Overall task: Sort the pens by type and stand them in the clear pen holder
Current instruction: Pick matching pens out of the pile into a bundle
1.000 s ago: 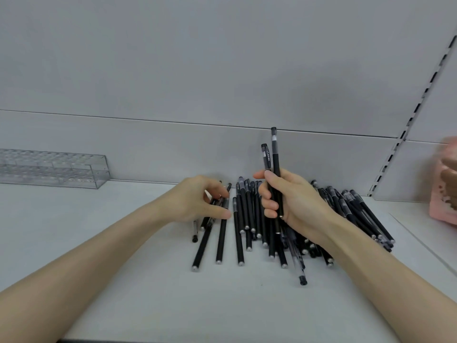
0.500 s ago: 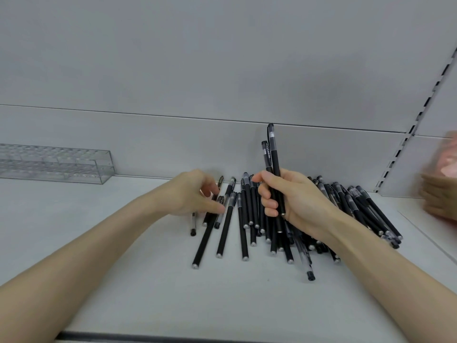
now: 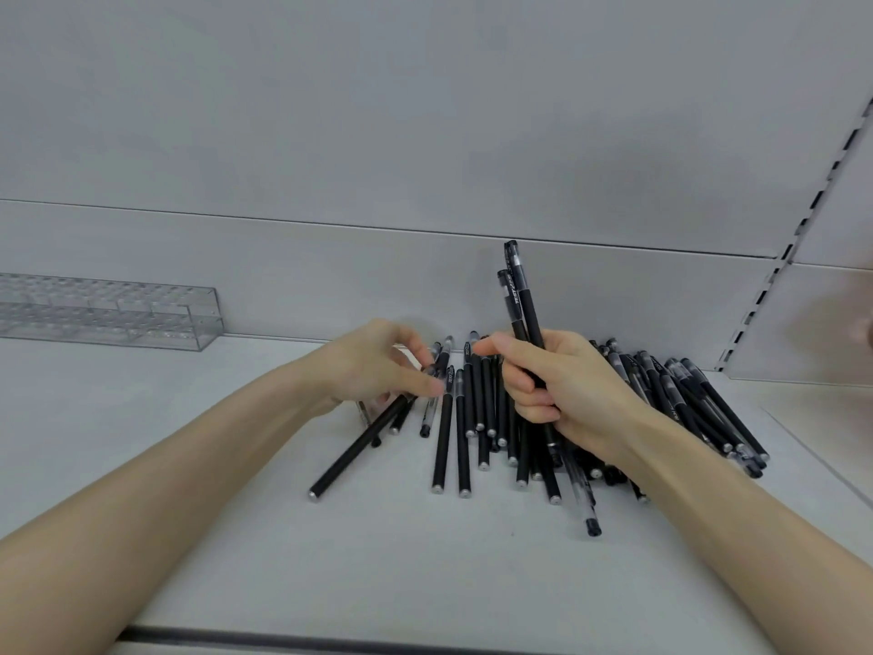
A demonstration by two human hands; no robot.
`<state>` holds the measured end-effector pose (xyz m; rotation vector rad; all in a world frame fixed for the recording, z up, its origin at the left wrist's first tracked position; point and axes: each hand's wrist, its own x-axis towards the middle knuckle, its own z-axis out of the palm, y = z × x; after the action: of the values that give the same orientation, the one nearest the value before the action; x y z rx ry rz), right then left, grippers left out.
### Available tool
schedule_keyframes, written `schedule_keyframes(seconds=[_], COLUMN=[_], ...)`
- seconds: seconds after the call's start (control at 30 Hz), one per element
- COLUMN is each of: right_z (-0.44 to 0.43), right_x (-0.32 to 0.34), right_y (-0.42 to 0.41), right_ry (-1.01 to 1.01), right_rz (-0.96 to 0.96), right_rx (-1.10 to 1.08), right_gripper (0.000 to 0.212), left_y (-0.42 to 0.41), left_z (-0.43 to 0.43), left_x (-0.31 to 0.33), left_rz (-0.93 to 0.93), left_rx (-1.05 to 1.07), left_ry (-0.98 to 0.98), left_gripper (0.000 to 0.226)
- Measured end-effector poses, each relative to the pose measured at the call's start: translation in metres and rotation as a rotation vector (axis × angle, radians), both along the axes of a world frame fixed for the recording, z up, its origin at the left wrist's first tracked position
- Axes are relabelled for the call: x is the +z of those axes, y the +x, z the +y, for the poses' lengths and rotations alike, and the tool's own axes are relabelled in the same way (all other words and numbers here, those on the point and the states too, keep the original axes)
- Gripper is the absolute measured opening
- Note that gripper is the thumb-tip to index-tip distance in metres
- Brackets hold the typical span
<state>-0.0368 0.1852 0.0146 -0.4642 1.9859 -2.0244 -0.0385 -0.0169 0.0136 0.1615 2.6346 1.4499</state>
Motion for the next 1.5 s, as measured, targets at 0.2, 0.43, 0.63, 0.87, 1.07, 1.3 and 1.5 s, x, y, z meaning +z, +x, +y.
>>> schedule_keyframes(seconds=[0.2,0.43,0.63,0.87,1.07,1.3,1.5], right_z=[-0.007,-0.006,-0.001,-0.004,-0.004,-0.006,-0.008], right_x=[0.003,0.003,0.002,0.0,0.002,0.005,0.003], right_y=[0.005,0.007,0.0,0.001,0.004,0.009,0.01], right_ry=[-0.107,-0.089,-0.071,-0.044,-0.081,-0.17,-0.119], right_rz=[-0.091,-0.08,-0.093,-0.053,-0.026,-0.045,0.006], right_rx=[0.126,0.171,-0.005,-0.027,-0.022,0.142,0.212], right_gripper=[0.032,0.029,0.024,0.02,0.024,0.032,0.018], left_y=[0.005,-0.005,-0.013,-0.012,0.002,0.011,0.012], left_z=[0.011,0.023,-0.001,0.013,0.008,0.021,0.031], left_x=[0.032,0.031,-0.003,-0.004,0.02,0.049,0.057], left_rz=[0.159,0.429,0.13,-0.054,0.035,0.364,0.435], left_rx=[0.054,0.12,0.154,0.107,0.035,0.002,-0.038], left_ry=[0.661,0.407,-0.309,-0.141,0.331,0.275,0.426], left_gripper=[0.022,0.014,0.04,0.025,0.016,0.025,0.039])
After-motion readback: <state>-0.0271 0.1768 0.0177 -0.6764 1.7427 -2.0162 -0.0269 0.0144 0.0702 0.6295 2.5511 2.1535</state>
